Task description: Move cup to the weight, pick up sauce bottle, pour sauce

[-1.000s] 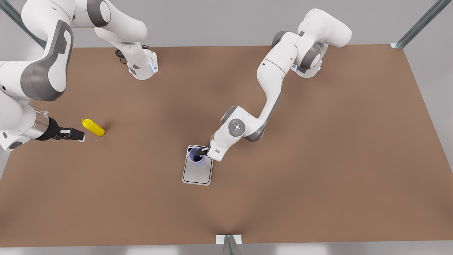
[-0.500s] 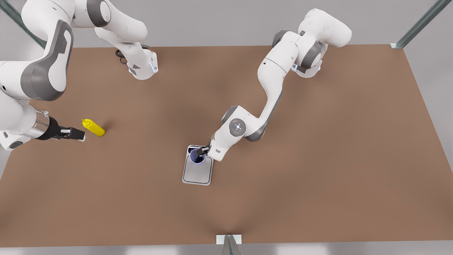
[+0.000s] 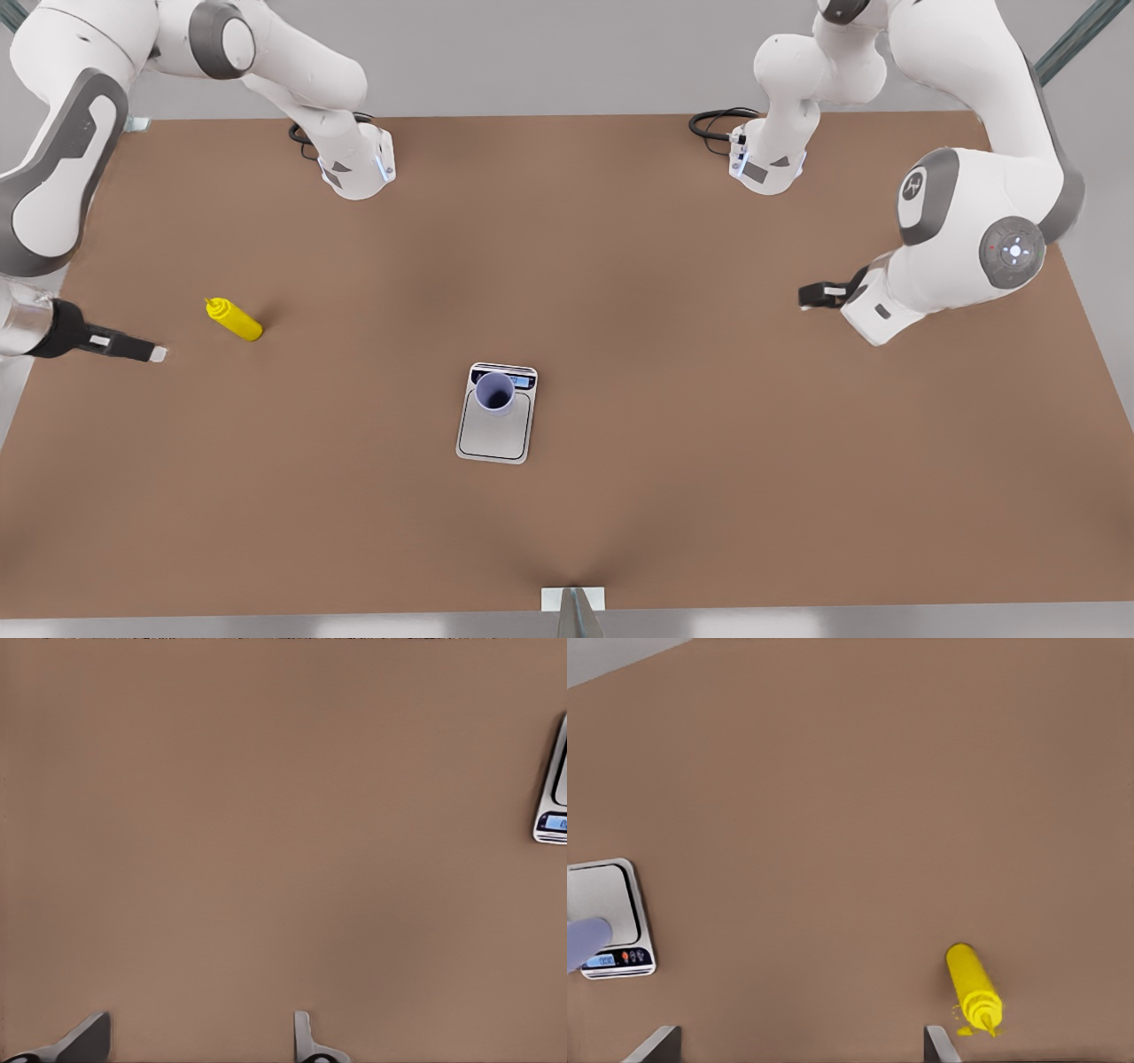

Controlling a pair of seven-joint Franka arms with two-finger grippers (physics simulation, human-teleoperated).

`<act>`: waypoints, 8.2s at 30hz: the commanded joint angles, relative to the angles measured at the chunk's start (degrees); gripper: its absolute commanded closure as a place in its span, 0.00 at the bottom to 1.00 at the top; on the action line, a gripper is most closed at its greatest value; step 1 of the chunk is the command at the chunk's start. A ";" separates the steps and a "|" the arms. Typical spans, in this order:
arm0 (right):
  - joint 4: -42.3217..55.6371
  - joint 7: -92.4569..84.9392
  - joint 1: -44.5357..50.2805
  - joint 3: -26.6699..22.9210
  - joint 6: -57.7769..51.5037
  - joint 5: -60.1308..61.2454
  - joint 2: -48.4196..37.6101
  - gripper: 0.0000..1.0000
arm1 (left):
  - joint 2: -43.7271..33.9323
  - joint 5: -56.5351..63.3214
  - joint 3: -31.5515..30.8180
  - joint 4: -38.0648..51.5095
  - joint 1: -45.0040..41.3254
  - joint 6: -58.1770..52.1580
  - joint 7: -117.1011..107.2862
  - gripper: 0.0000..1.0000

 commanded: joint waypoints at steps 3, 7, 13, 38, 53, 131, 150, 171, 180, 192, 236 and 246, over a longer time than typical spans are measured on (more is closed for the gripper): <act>-1.89 0.16 -8.51 -2.38 -0.61 7.70 3.89 0.00 | 1.91 6.25 0.70 0.66 -0.07 -0.43 0.88 0.00; -8.12 17.12 -13.80 -7.55 -2.81 19.29 7.41 0.00 | 2.35 6.25 2.37 0.57 0.02 -0.87 6.49 0.00; -19.82 24.68 -14.94 -15.04 -4.48 23.35 10.66 0.00 | 3.14 5.90 2.37 0.40 0.02 -1.84 8.00 0.00; -19.38 14.57 -18.46 -16.80 -8.88 32.76 31.14 0.00 | 3.41 5.99 2.37 0.48 0.10 -1.84 8.00 0.00; -19.91 14.75 -18.28 -15.83 -8.53 33.63 31.85 0.00 | 3.06 6.08 2.37 1.01 0.19 -1.84 8.08 0.00; -23.16 15.71 -17.75 -9.06 -9.76 33.55 29.56 0.53 | 2.88 6.16 2.37 1.01 0.19 -2.63 8.79 0.00; -12.00 63.60 12.65 0.69 13.88 28.98 9.96 0.54 | 2.71 5.99 2.19 1.36 0.19 -3.24 8.79 0.00; -8.22 87.61 18.28 28.91 35.07 -30.35 20.95 0.56 | 2.79 6.08 2.19 1.63 0.19 -3.86 8.70 0.00; -6.29 92.97 19.60 29.78 35.16 -36.67 22.35 0.56 | 2.88 5.64 2.19 1.54 0.19 -4.30 9.14 0.00; -7.69 102.55 20.48 33.65 35.86 -48.10 23.23 0.55 | 2.88 5.55 2.28 1.63 0.19 -4.82 9.31 0.00; -13.23 102.64 17.75 34.18 41.48 -45.12 18.66 0.55 | 1.92 5.37 1.05 3.47 0.10 -8.17 9.31 0.00; -14.55 79.98 13.63 10.73 39.03 17.52 9.79 0.56 | 1.74 5.55 0.79 3.56 -0.25 -9.48 8.62 0.00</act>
